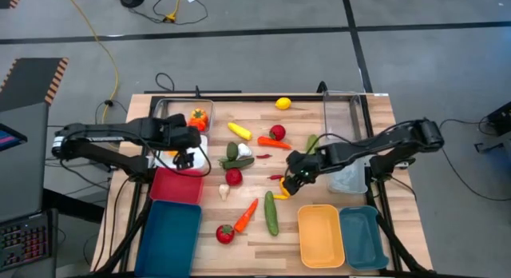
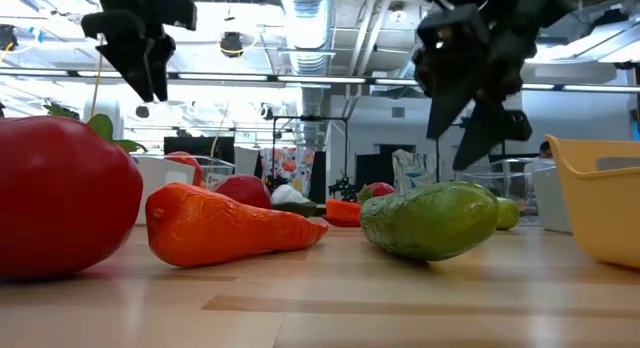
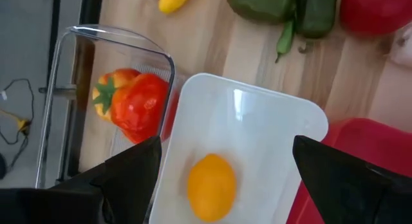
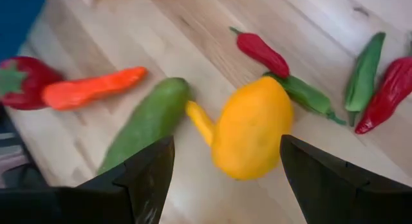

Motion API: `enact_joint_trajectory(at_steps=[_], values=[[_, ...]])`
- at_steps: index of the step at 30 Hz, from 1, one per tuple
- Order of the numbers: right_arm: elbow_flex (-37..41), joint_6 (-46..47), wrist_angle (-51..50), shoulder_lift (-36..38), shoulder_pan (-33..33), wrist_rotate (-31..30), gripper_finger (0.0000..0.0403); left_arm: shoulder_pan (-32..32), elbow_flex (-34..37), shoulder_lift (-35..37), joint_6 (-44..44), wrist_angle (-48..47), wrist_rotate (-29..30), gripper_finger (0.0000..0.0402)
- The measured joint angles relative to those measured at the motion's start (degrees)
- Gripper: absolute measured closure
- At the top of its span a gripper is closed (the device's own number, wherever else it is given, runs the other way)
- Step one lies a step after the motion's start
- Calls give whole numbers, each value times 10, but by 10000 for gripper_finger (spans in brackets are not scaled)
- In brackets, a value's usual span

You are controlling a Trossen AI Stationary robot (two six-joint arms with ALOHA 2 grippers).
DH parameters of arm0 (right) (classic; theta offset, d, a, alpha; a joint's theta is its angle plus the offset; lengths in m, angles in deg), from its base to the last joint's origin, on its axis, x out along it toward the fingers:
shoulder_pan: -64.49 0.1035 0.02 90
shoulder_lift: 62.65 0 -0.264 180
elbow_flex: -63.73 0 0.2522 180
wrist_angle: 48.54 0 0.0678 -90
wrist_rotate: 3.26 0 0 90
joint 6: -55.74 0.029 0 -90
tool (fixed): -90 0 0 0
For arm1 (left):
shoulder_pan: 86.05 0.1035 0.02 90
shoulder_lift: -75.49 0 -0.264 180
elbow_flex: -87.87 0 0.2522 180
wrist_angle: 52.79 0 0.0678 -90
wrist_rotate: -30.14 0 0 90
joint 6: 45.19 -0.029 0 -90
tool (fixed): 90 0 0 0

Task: Sort produce into baskets
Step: Put the bottom yellow lemon into the white bin

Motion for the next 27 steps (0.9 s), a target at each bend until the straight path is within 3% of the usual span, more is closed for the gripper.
enact_joint_trajectory(at_steps=[14,27], values=[[-2,27,-5,-29,12,-61,92,0,0,10,0,0,0,63],[-15,38,7,-125,38,-58,98,0,0,10,1,0,0,63]])
